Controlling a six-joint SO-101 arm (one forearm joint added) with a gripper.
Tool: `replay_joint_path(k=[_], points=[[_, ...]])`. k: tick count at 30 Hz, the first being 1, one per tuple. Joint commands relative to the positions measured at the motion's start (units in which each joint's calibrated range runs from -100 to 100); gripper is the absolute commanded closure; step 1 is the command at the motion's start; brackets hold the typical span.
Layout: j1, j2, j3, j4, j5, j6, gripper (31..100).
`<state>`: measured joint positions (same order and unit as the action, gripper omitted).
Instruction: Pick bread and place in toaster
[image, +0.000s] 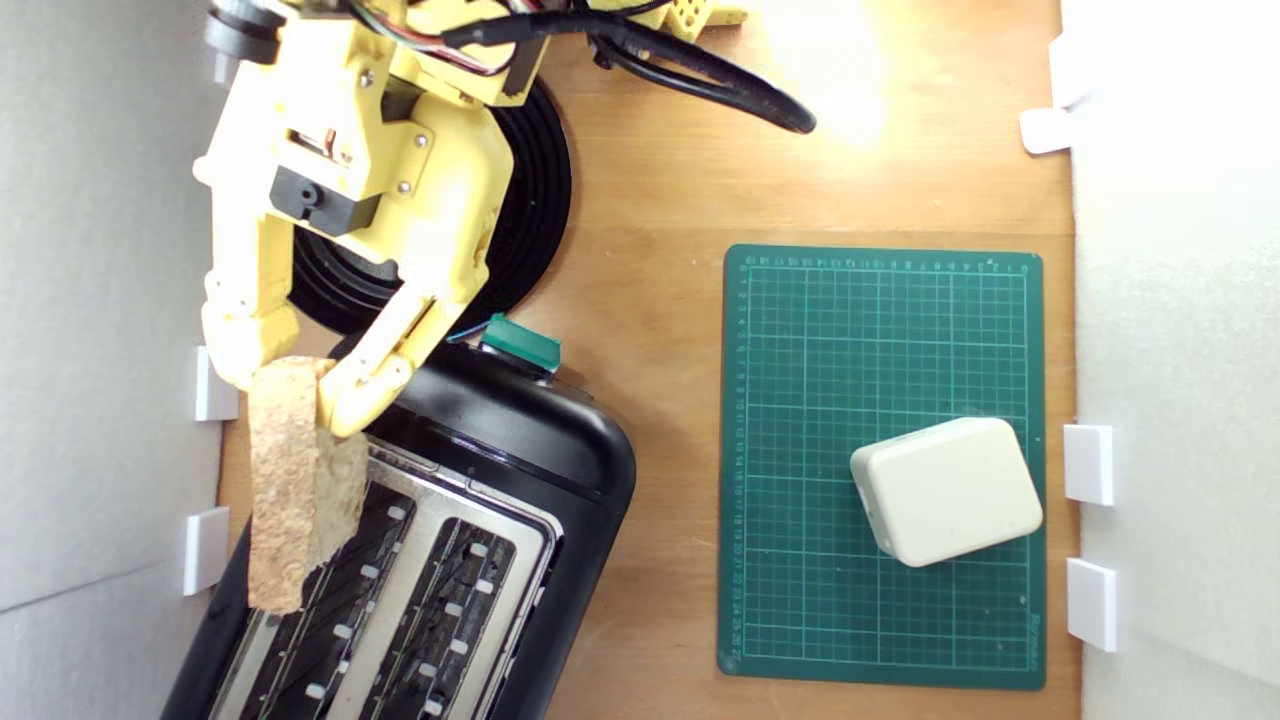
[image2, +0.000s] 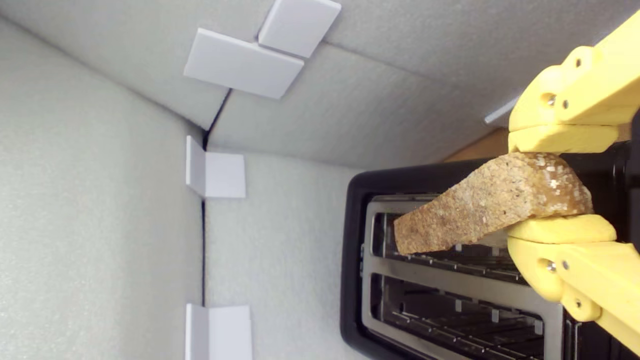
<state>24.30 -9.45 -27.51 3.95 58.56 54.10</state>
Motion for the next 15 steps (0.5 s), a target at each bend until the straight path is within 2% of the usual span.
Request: replay_joint_path(k=[1,15], points=[[-1.2,0.2,-4.6,-0.4,-0.4,-0.2,70.1],[-2.7,6.2,-5.2,-0.3,-0.4,-0.2,70.1]])
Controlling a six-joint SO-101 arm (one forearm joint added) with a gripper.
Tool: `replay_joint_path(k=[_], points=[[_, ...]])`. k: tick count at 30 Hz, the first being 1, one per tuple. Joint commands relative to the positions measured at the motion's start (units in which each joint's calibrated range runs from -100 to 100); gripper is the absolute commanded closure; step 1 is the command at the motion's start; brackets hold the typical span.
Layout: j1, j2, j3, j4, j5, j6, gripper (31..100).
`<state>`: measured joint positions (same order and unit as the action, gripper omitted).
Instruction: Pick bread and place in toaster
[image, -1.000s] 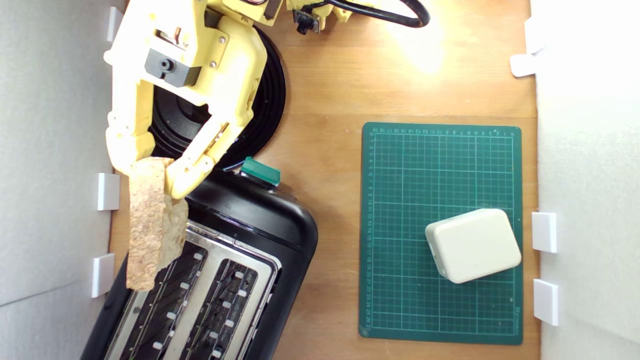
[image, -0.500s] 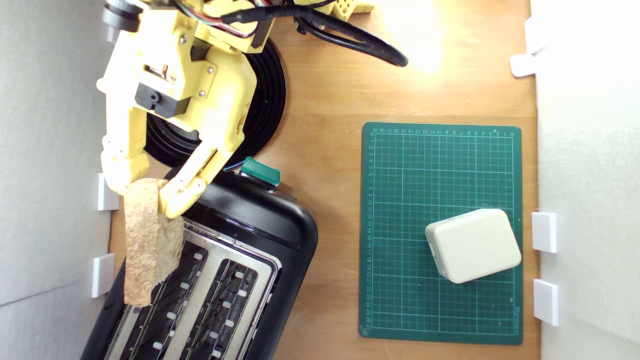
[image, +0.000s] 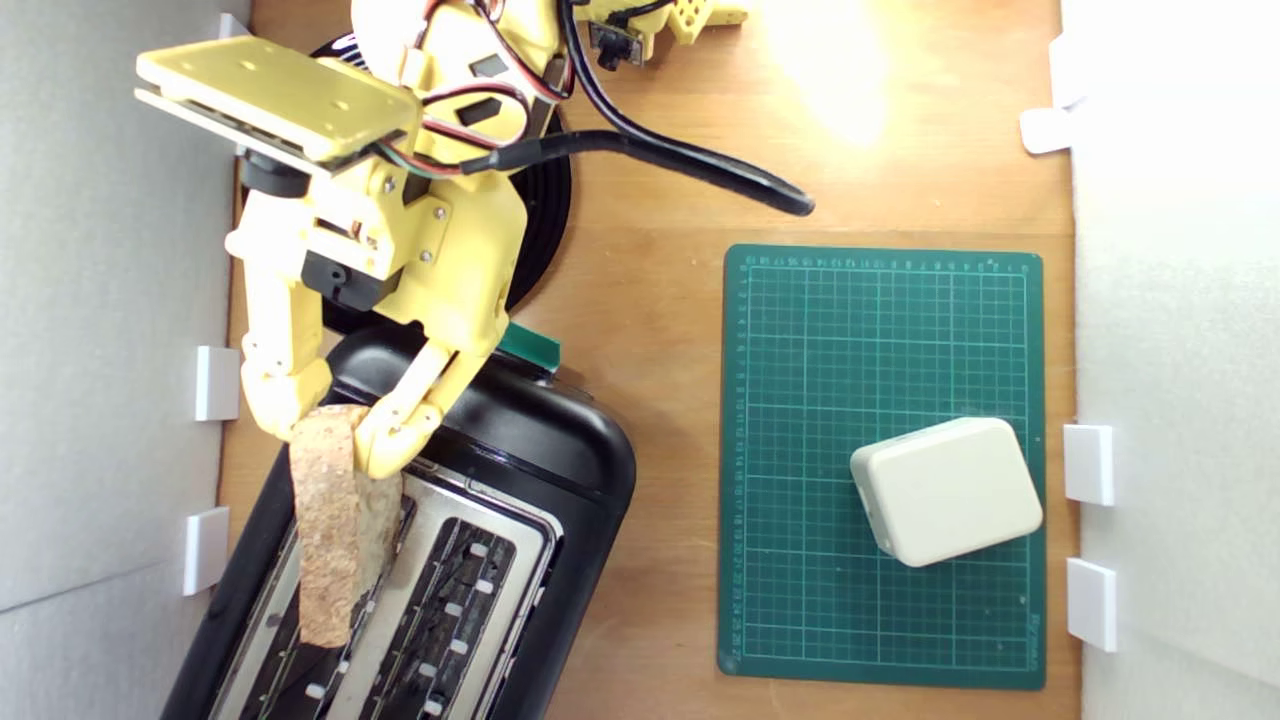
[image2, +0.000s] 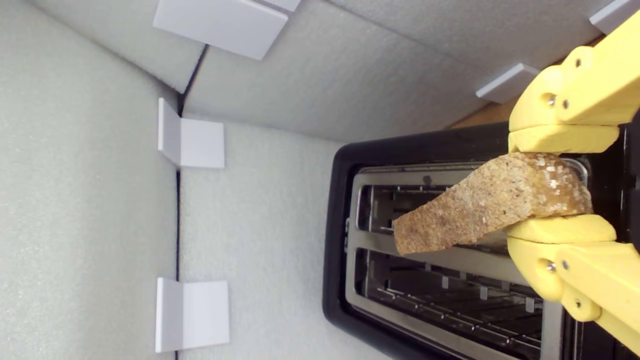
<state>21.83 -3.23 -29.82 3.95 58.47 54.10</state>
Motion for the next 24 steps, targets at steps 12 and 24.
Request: replay_joint_path(k=[12,24], points=[[0.4,0.7,-2.9,0.4,-0.3,0.1,70.1],[2.9,0.9,-2.8,0.6,-2.5,0.2,70.1]])
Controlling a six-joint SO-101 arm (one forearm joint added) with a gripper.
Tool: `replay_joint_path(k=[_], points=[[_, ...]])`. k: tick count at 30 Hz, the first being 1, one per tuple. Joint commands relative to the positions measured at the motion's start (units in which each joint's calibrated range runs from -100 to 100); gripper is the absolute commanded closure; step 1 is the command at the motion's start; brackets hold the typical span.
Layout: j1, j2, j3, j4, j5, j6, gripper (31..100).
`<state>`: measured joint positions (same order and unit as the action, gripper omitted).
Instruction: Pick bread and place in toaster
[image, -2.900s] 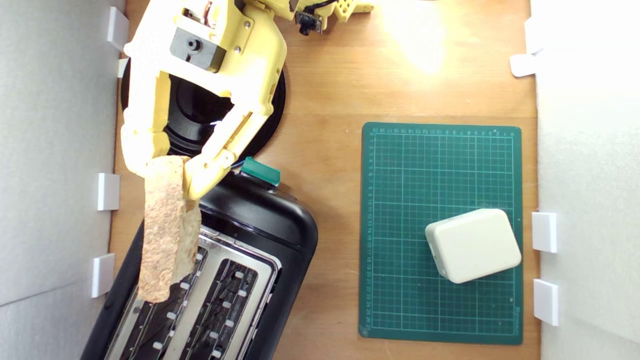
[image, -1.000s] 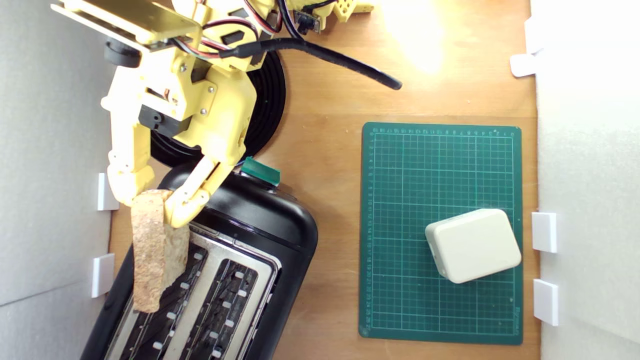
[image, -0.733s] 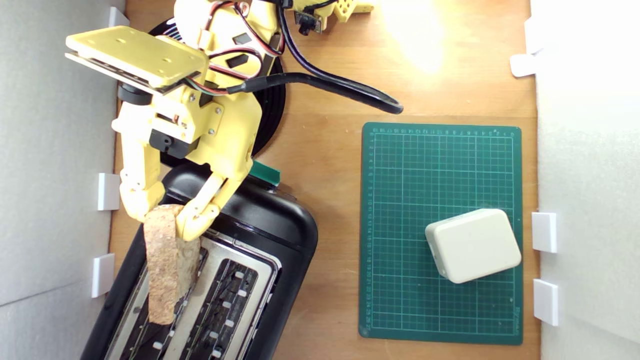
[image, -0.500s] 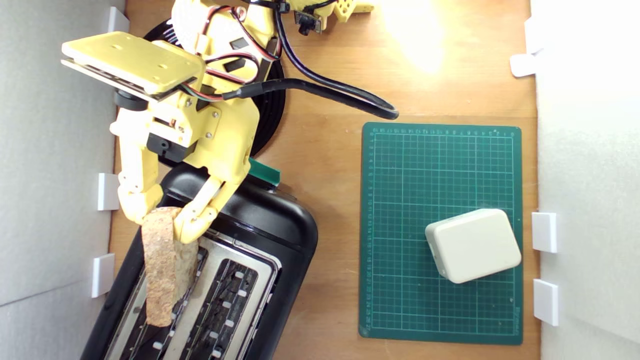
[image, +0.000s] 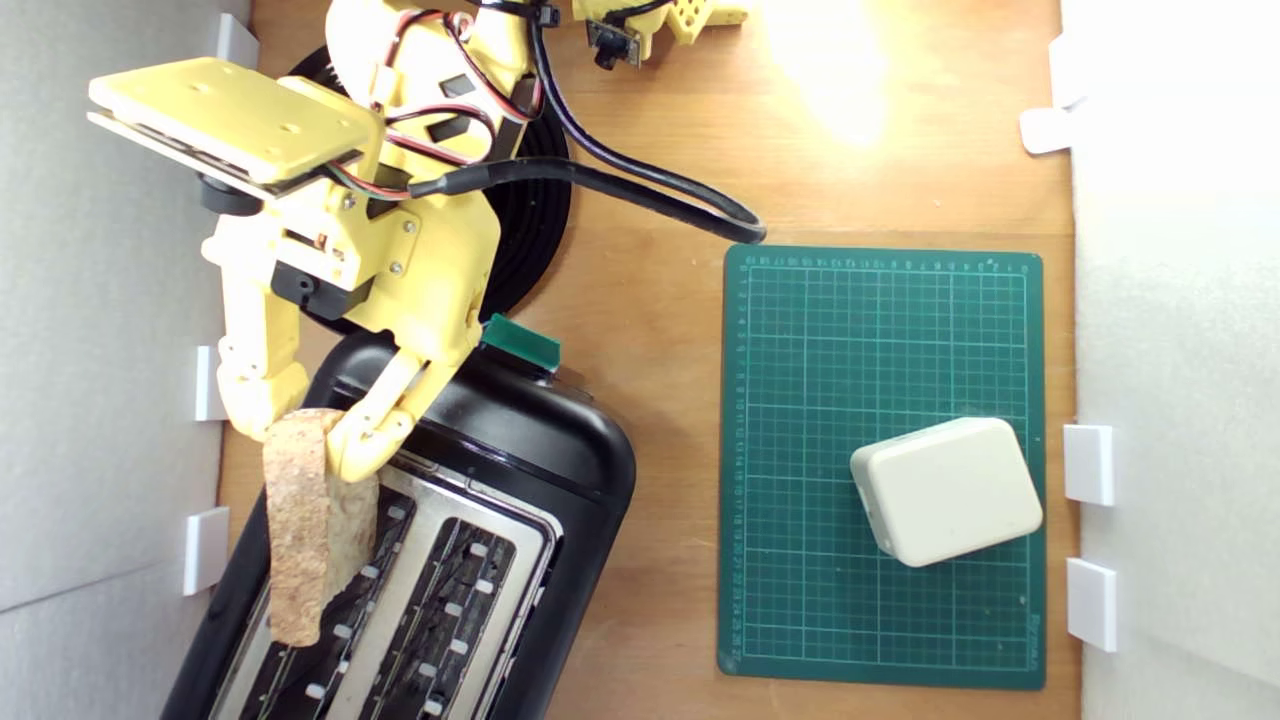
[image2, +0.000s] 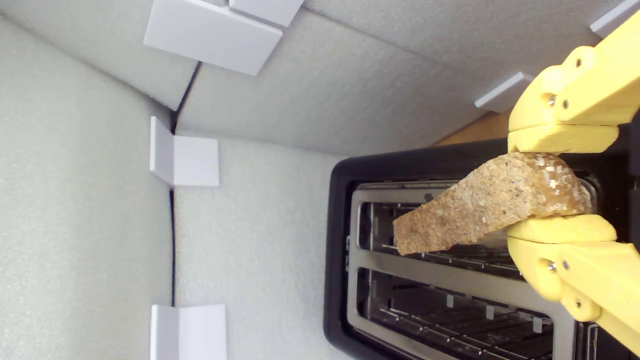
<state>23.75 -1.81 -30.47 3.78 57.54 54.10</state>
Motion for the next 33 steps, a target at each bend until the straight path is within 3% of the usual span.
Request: replay_joint_path(k=[1,12,22,33], points=[[1.1,-0.7,-2.1,0.8,-1.6,0.2,70.1],[1.0,3.4,-2.1,0.7,-1.7,-0.2,69.6],[-3.8,9.4,-2.2,0.8,-1.7,-2.7,69.3],[-5.1,14.8,-2.2,0.3,-1.7,-3.4,69.3]])
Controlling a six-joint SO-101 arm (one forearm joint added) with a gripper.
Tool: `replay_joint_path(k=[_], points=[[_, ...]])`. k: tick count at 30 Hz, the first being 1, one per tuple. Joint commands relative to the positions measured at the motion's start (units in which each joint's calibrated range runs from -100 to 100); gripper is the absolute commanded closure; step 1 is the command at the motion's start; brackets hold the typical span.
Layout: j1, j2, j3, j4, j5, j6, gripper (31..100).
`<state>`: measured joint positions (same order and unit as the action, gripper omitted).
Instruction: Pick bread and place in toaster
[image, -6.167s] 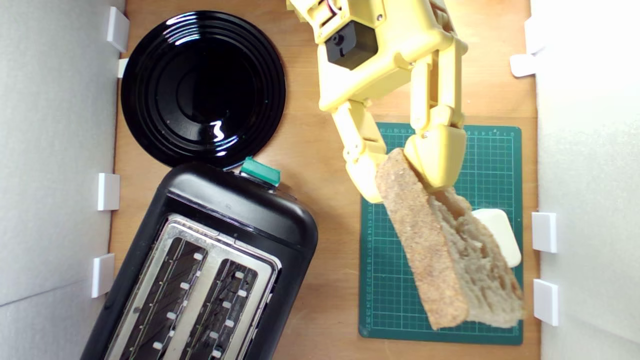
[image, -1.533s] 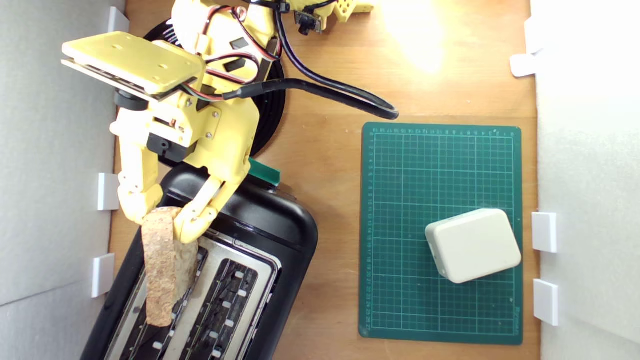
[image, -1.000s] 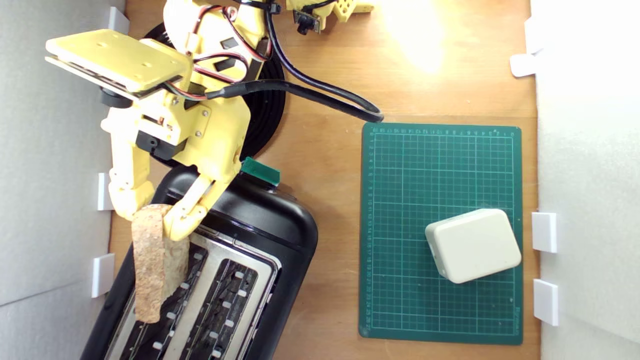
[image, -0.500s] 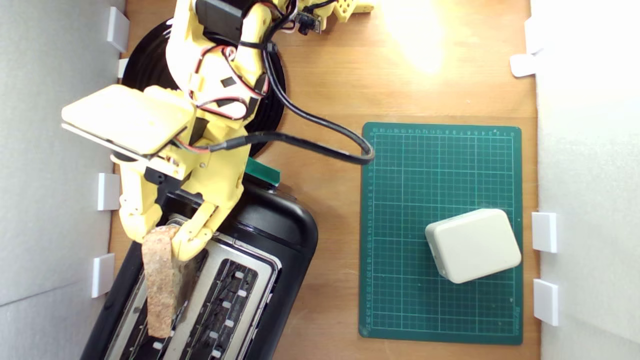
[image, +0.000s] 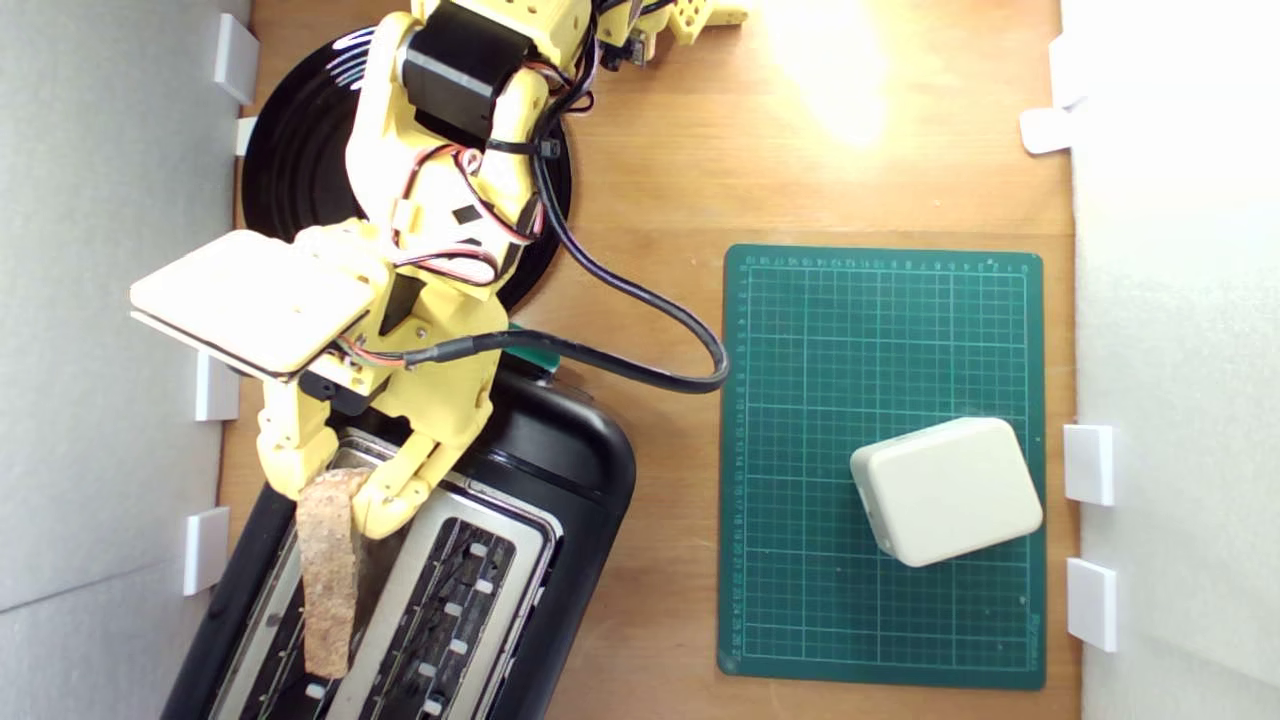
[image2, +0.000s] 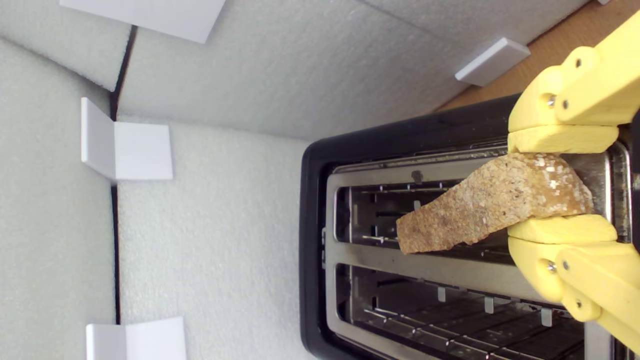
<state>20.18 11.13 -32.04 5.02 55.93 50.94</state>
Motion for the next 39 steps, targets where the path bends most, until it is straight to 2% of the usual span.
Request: replay_joint_path(k=[1,3,6,7,11,21,29,33,35,38,39], points=[[-1.5,2.3,-0.6,-1.0,0.0,-0.3,69.2],[-1.5,3.1,-0.6,-1.4,0.0,-0.4,69.1],[-1.5,3.1,-0.5,-1.4,0.0,-1.1,61.7],[-1.6,3.0,-0.5,-1.4,0.0,-0.7,57.2],[-2.6,2.9,-0.5,-1.4,0.0,-0.7,52.3],[-3.3,-2.4,-0.6,-1.5,0.0,0.2,51.7],[-2.0,-15.4,-0.6,-1.6,0.0,4.5,52.3],[0.6,-21.5,-0.6,-1.6,-0.1,6.6,52.3],[1.4,-25.0,-0.6,-3.1,-0.1,7.0,52.4],[1.7,-31.0,0.0,-9.2,-0.1,6.5,52.4],[1.3,-32.0,0.1,-9.7,0.0,6.1,52.4]])
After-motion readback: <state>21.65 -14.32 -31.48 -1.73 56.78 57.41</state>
